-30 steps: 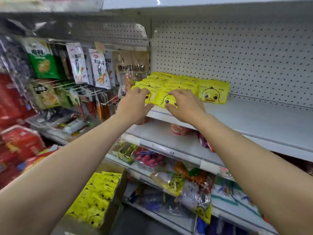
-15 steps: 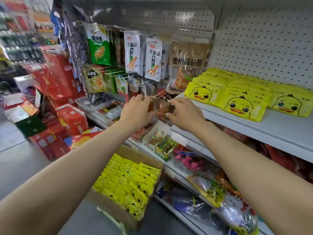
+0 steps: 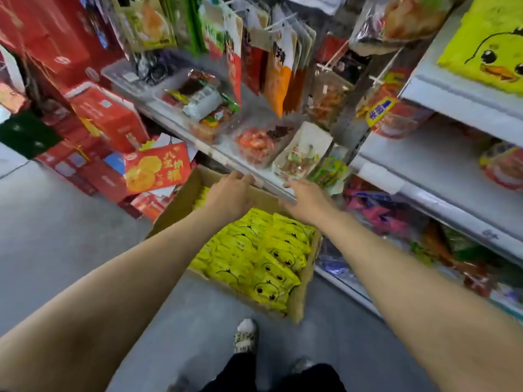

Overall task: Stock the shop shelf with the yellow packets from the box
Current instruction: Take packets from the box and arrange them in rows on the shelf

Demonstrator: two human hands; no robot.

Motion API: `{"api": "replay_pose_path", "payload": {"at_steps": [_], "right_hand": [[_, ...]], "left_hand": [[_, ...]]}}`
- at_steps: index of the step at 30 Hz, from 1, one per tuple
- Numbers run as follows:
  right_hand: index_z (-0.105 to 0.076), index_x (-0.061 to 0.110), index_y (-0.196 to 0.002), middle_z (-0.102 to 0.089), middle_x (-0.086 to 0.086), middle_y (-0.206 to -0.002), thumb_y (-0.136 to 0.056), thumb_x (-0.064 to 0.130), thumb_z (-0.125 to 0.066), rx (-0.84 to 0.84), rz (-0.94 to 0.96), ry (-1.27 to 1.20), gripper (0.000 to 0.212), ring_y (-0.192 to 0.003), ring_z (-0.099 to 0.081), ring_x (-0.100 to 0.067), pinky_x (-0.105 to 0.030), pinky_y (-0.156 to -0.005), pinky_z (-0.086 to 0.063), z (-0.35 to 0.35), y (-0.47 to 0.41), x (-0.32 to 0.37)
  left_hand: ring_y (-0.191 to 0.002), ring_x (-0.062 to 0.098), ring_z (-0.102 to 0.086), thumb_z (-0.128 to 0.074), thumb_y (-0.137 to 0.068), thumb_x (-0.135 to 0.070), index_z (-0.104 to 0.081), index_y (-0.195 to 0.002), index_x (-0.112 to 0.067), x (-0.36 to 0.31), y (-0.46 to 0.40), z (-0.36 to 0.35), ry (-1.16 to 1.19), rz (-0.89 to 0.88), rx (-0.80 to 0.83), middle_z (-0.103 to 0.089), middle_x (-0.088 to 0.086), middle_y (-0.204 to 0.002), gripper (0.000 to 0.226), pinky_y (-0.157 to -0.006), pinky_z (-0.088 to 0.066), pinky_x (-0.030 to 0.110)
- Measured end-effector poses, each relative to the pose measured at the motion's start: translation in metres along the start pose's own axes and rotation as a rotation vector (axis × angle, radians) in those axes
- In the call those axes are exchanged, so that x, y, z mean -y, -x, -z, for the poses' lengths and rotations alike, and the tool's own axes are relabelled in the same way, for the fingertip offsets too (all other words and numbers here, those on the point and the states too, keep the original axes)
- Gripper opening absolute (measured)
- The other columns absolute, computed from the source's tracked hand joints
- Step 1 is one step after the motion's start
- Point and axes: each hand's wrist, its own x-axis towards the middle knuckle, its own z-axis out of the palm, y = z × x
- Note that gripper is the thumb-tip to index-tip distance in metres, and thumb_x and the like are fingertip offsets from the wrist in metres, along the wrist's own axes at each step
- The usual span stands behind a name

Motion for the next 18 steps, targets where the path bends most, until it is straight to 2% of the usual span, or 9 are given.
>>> {"api": "replay_pose_path", "payload": {"at_steps": [4,8,11,13,18], "right_hand": [[-0.054,0.018,-0.136,-0.055,-0.009,-0.139,-0.092,0.044,-0.063,0.215,-0.106,-0.058,0.052,-0.128,-0.051,-0.031,-0.04,-0.102,-0.044,-0.072,-0.002,-0.02],[-0.055,0.022,-0.134,-0.057,-0.008,-0.138,-0.089,0.049,-0.065,0.354,-0.22,-0.105,0.054,-0.126,-0.053,-0.03,-0.038,-0.097,-0.047,-0.13,0.002,-0.043],[-0.056,0.022,-0.132,-0.059,-0.008,-0.135,-0.086,0.048,-0.069,0.362,-0.276,-0.148,0.055,-0.124,-0.054,-0.029,-0.038,-0.094,-0.048,-0.159,-0.001,-0.059],[-0.058,0.02,-0.132,-0.059,-0.008,-0.136,-0.085,0.046,-0.071,0.328,-0.309,-0.174,0.055,-0.124,-0.055,-0.029,-0.038,-0.095,-0.048,-0.171,-0.006,-0.068],[-0.059,0.022,-0.131,-0.06,-0.007,-0.135,-0.086,0.043,-0.072,0.309,-0.326,-0.193,0.051,-0.122,-0.056,-0.028,-0.033,-0.091,-0.046,-0.191,-0.026,-0.087]], "left_hand": [[-0.12,0.037,-0.05,-0.064,-0.089,-0.043,-0.049,-0.136,-0.019,0.023,0.001,-0.072,0.096,0.048,0.21,-0.053,0.015,-0.128,0.055,-0.096,-0.044,0.044],[-0.119,0.036,-0.051,-0.068,-0.087,-0.042,-0.05,-0.136,-0.021,0.033,0.01,-0.138,0.225,0.095,0.375,-0.054,0.017,-0.126,0.056,-0.096,-0.044,0.04],[-0.127,0.035,-0.045,-0.071,-0.084,-0.044,-0.051,-0.136,-0.023,0.036,0.01,-0.181,0.277,0.074,0.44,-0.054,0.017,-0.131,0.06,-0.102,-0.04,0.038],[-0.131,0.036,-0.041,-0.072,-0.081,-0.047,-0.051,-0.136,-0.027,0.035,0.005,-0.204,0.292,0.051,0.458,-0.053,0.014,-0.136,0.062,-0.106,-0.037,0.042],[-0.131,0.033,-0.043,-0.078,-0.074,-0.046,-0.056,-0.133,-0.027,0.028,-0.011,-0.253,0.35,0.003,0.493,-0.055,0.008,-0.137,0.066,-0.109,-0.034,0.045]]}}
